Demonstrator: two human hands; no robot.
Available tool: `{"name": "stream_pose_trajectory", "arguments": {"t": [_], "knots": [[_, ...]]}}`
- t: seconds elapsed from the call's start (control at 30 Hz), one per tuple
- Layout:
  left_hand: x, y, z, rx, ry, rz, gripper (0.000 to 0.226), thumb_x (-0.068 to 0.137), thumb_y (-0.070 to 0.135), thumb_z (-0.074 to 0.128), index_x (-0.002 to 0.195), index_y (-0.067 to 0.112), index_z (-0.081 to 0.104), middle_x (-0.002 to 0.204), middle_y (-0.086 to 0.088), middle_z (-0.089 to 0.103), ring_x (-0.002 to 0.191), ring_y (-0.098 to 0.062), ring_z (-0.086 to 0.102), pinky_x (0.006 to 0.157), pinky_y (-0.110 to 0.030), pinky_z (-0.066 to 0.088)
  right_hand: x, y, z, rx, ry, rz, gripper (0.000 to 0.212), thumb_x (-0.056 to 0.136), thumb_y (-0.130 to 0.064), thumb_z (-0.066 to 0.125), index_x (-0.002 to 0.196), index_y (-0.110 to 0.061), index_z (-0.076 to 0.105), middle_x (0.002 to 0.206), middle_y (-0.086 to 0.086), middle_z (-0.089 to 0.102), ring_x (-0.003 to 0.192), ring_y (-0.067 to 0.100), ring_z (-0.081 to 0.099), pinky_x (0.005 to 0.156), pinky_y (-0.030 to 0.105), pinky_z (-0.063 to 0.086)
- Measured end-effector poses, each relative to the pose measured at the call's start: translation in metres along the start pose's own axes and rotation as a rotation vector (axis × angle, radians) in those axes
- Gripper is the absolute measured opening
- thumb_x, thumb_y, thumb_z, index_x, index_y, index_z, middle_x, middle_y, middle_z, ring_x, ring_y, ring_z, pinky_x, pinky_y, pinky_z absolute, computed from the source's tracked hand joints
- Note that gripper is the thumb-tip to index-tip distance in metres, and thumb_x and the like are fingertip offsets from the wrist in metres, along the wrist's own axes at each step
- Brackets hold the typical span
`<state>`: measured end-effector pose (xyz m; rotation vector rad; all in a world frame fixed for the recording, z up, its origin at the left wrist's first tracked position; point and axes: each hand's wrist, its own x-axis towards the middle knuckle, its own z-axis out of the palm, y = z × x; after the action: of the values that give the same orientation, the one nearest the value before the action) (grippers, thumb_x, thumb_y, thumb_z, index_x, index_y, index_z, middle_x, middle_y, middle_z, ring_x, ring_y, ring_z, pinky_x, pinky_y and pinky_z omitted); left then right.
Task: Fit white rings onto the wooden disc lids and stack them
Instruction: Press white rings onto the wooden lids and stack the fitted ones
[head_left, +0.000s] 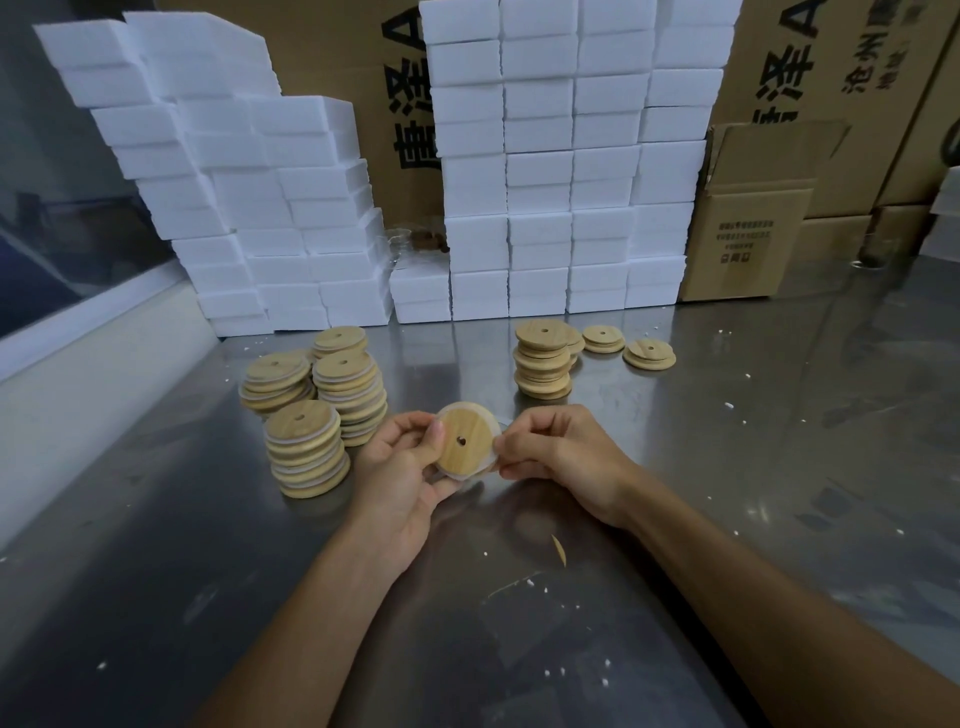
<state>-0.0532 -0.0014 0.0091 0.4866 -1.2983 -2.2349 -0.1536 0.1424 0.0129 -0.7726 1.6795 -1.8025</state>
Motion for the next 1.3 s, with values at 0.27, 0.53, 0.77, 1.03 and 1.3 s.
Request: {"name": "stream_pose_trajectory", "arguments": {"t": [0.27,0.53,0.77,1.03,1.3], "knots": [[0.0036,-0.0018,-0.0060,0.116,0.040,0.047,0.016,0.090,-0.003,0.060,0.082,0.008,0.051,0.078,-0.007,0.073,0.078,-0.023,0.073,0.068,-0.046,0.060,-0.0022,0.0034,0.0073,-0.112,0.096,-0.078,0.009,0.090,-0.005,0.069,0.081,-0.005,0.072,0.085,0.023,0.074,0.077,0.024,0.068,0.072,0.029,0.058],[-0.0027,-0.0019,-0.0048,0.380,0.002,0.160,0.024,0.087,-0.010,0.062,0.093,0.013,0.058,0.091,-0.011,0.069,0.082,-0.025,0.073,0.067,-0.042,0.061,-0.0001,0.0045,0.0050,-0.054,0.153,-0.078,0.015,0.092,0.001,0.063,0.081,-0.005,0.071,0.073,0.004,0.073,0.070,0.013,0.068,0.073,0.028,0.060],[0.0002,0.0008,-0.0067,0.281,0.012,0.074,0.020,0.089,-0.011,0.058,0.087,0.009,0.058,0.090,-0.011,0.069,0.079,-0.023,0.073,0.066,-0.040,0.060,-0.0035,0.0021,0.0033,-0.007,0.109,-0.060,0.005,0.087,0.004,0.069,0.085,0.003,0.073,0.087,0.024,0.074,0.079,0.025,0.071,0.085,0.039,0.061],[-0.0017,0.0053,-0.0054,0.246,0.020,0.048,0.017,0.089,-0.008,0.060,0.083,0.007,0.052,0.089,-0.017,0.071,0.084,-0.028,0.073,0.074,-0.047,0.060,-0.0029,0.0026,0.0057,-0.083,0.116,-0.097,0.006,0.089,0.000,0.069,0.084,-0.003,0.073,0.081,0.014,0.075,0.075,0.018,0.069,0.073,0.028,0.061],[-0.0038,0.0006,-0.0019,0.443,0.015,0.084,0.019,0.091,-0.001,0.061,0.073,0.001,0.061,0.064,-0.012,0.064,0.054,-0.017,0.064,0.055,-0.030,0.058,0.0001,0.0040,0.0016,0.045,0.183,-0.143,0.014,0.093,-0.009,0.066,0.083,-0.016,0.073,0.080,0.003,0.074,0.075,0.013,0.067,0.065,0.023,0.055]]}}
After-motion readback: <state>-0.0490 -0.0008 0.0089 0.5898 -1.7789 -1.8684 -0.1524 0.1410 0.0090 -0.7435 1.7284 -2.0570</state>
